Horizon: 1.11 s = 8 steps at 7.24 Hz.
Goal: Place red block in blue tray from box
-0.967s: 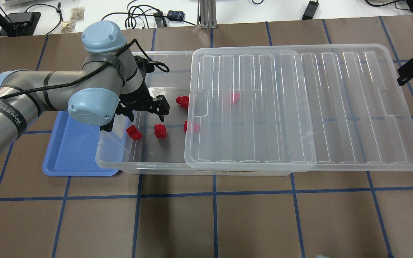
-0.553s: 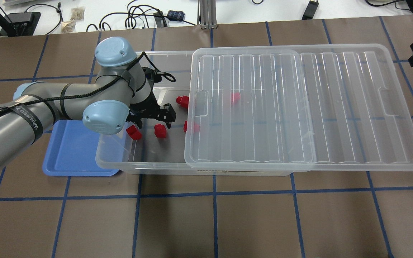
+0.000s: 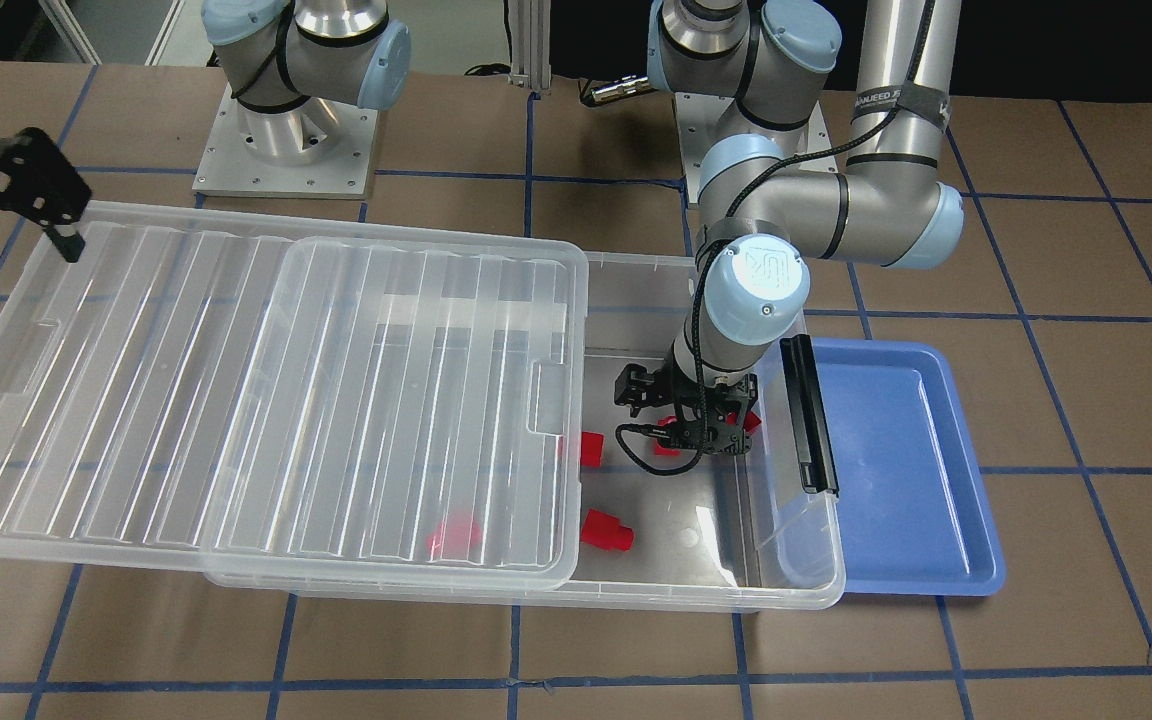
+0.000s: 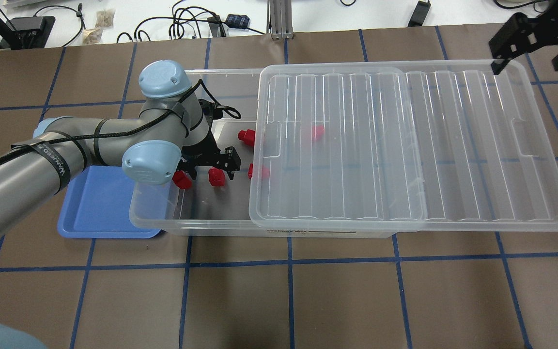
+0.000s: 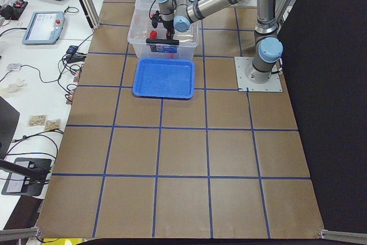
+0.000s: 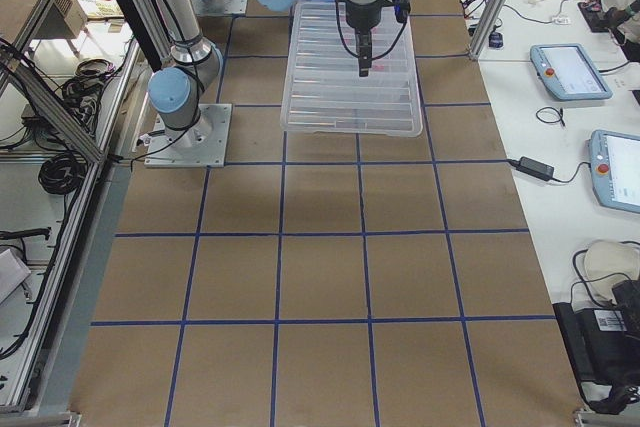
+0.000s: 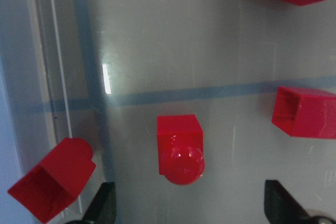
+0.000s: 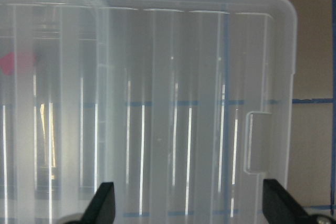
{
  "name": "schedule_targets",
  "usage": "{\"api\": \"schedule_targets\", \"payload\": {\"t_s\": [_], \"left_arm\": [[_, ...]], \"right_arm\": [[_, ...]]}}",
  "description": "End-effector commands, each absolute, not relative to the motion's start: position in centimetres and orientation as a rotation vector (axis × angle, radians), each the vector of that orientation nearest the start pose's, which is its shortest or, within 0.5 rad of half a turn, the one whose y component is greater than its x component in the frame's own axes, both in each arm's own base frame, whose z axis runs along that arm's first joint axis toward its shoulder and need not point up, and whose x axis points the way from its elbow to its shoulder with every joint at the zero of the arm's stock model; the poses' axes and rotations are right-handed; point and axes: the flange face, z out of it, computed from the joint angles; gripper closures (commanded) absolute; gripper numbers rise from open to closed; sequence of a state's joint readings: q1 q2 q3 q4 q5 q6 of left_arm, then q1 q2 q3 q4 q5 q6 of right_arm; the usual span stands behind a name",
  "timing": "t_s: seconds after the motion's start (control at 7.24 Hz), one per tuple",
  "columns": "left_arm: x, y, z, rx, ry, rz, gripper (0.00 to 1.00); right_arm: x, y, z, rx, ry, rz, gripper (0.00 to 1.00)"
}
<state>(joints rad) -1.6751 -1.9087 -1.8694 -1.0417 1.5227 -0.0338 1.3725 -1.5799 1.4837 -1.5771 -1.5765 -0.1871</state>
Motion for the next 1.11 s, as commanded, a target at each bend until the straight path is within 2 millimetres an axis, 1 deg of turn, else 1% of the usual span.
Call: {"api": "schedule_targets", "payload": {"t_s": [0.0,0.14,0.28,0.41,0.69,0.97], "left_arm": [[-19.5,-53.3,21.2,0.109,3.177,0.149,0.08],[-19.5,-53.5,20.6,0.109,3.177,0.149,0.14],[-19.5,-53.5,20.3,0.111,3.175,0.158,0.17],[-19.5,-53.5,20.2,0.113,3.176,0.161,0.43],[-19.5,-53.5,20.2,0.128,3.174,0.163,1.0],[-19.5,-53.7,21.0,0.109,3.178,0.147,1.0]], "right_arm": [[10.9,-50.4,53.6,0.113,3.142,-0.178,0.0],[12.5,-50.2,53.5,0.137,3.135,-0.181,0.0],[12.7,-50.3,53.3,0.132,3.128,-0.173,0.0],[12.6,-50.4,53.2,0.13,3.132,-0.166,0.0],[12.6,-50.3,53.1,0.13,3.134,-0.159,0.0],[12.6,-50.4,53.0,0.13,3.137,-0.157,0.0]]}}
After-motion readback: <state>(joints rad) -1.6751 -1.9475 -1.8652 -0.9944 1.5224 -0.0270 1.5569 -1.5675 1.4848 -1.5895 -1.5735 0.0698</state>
